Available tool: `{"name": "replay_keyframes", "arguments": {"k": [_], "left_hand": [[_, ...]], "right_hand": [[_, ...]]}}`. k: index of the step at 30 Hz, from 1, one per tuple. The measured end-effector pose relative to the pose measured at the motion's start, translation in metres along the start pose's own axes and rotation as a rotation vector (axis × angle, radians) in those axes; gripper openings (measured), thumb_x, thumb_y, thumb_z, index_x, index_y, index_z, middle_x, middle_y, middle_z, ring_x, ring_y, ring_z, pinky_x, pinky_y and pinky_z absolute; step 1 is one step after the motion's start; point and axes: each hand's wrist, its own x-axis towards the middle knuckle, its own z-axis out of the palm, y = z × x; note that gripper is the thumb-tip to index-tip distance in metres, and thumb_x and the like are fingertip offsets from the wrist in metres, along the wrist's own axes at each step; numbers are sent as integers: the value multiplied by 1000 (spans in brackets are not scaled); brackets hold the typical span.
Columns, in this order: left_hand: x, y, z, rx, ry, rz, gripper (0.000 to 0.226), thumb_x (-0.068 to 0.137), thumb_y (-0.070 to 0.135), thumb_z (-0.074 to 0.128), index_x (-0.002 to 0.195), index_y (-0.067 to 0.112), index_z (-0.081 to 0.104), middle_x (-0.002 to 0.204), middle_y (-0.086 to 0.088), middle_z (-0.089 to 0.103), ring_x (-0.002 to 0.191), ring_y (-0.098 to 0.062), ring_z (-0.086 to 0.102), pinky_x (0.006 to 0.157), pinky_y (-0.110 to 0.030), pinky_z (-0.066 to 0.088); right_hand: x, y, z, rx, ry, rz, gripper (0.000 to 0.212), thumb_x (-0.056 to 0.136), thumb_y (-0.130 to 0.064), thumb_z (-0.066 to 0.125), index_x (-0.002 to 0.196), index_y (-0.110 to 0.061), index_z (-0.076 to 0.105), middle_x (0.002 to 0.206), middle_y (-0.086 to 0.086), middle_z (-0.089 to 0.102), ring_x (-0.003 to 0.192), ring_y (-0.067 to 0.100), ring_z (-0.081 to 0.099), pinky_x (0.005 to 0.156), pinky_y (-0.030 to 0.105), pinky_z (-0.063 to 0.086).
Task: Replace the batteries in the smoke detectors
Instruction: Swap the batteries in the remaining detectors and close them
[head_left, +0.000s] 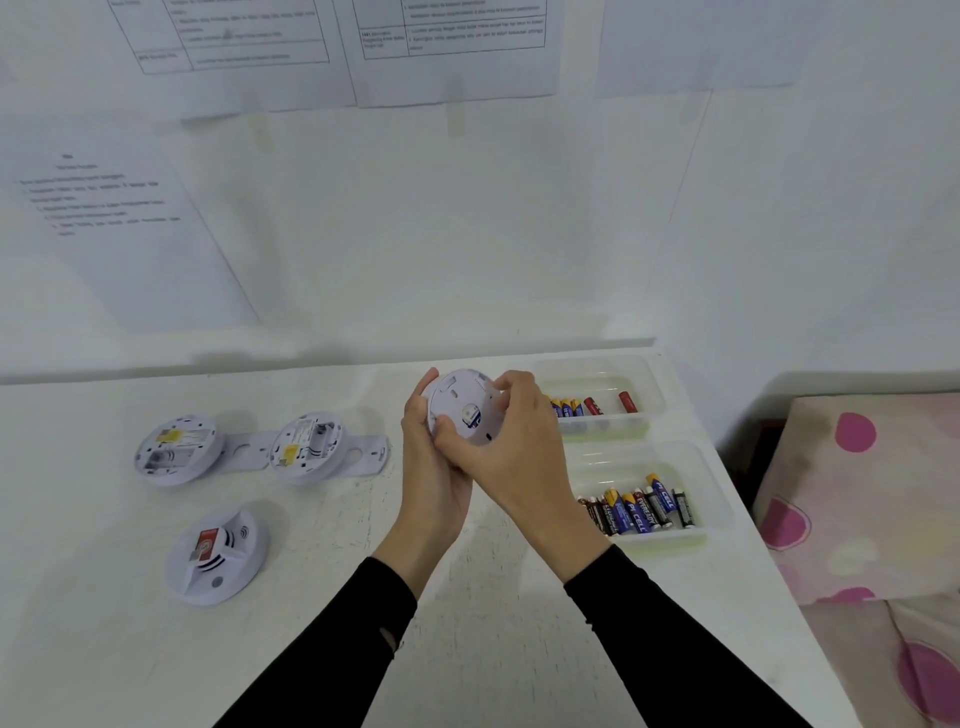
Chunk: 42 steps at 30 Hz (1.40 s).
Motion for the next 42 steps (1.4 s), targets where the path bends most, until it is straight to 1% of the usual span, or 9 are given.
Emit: {"name": "replay_keyframes", "arguments": {"k": [4, 8, 13, 19, 23, 29, 34, 38, 42], "left_hand": [[3, 9, -16, -7, -84, -109, 45, 97, 36, 41, 139, 23, 48, 139, -19, 56, 123, -35, 58, 93, -45, 54], [3, 24, -44, 107, -252, -163, 78, 78, 24, 60, 151, 18, 34, 149, -19, 45, 133, -41, 48, 107, -57, 41], [-17, 24, -67, 693, -64, 61, 74, 80, 34, 75, 142, 46, 35, 142, 9, 49, 123, -10, 56, 91, -29, 54], [-49, -16, -104, 1296, 251, 292, 111, 55, 61, 79, 146, 15, 35, 125, 11, 42, 112, -7, 32, 99, -25, 27], [-54, -36, -121, 1452, 316, 391, 105, 52, 69, 65, 131, 1, 49, 120, -7, 58, 110, -27, 54, 93, -19, 19], [-50, -45, -129, 1522, 291, 370, 97, 54, 68, 65, 122, -2, 57, 111, -13, 65, 101, -35, 62, 87, -20, 20], [-51, -48, -131, 1558, 266, 373, 97, 58, 69, 63, 121, -4, 57, 109, -12, 65, 99, -32, 63, 86, -24, 22], [-58, -42, -132, 1369, 177, 322, 104, 60, 66, 64, 142, 6, 41, 136, -6, 50, 123, -23, 44, 103, -26, 25], [-57, -20, -153, 1262, -126, 390, 92, 69, 52, 75, 144, 25, 30, 154, 16, 23, 150, -15, 15, 116, -19, 25]], "right_hand": [[3, 7, -9, 196, -165, 93, 46, 77, -54, 71, 104, -24, 49, 94, -8, 57, 86, 6, 54, 70, 17, 44], [1, 16, -13, 462, -371, 280, 39, 99, -50, 37, 104, -22, 63, 100, -9, 67, 93, 2, 62, 82, 21, 47], [-30, 28, 8, 681, -588, 477, 66, 99, -56, 9, 121, -25, 63, 118, -6, 67, 112, 12, 60, 97, 29, 46], [-55, 49, 29, 721, -439, 665, 57, 104, -41, 17, 113, -11, 64, 108, 9, 65, 91, 20, 55, 77, 23, 45], [-70, 65, 32, 517, -514, 562, 64, 104, -47, 15, 104, -21, 74, 97, 1, 68, 88, 13, 55, 76, 17, 41], [-76, 65, 26, 471, -511, 460, 59, 103, -43, 21, 104, -18, 74, 96, -7, 70, 74, -12, 56, 72, 4, 40], [-75, 69, 31, 445, -505, 484, 67, 94, -60, 21, 99, -19, 75, 105, -9, 69, 90, -1, 61, 79, 11, 44], [-73, 72, 30, 450, -459, 498, 60, 102, -46, 26, 92, -10, 74, 101, -5, 70, 81, 5, 60, 72, 9, 45], [-71, 74, 30, 476, -431, 492, 53, 101, -44, 31, 89, -10, 70, 91, 0, 69, 75, 11, 59, 70, 17, 48]]}}
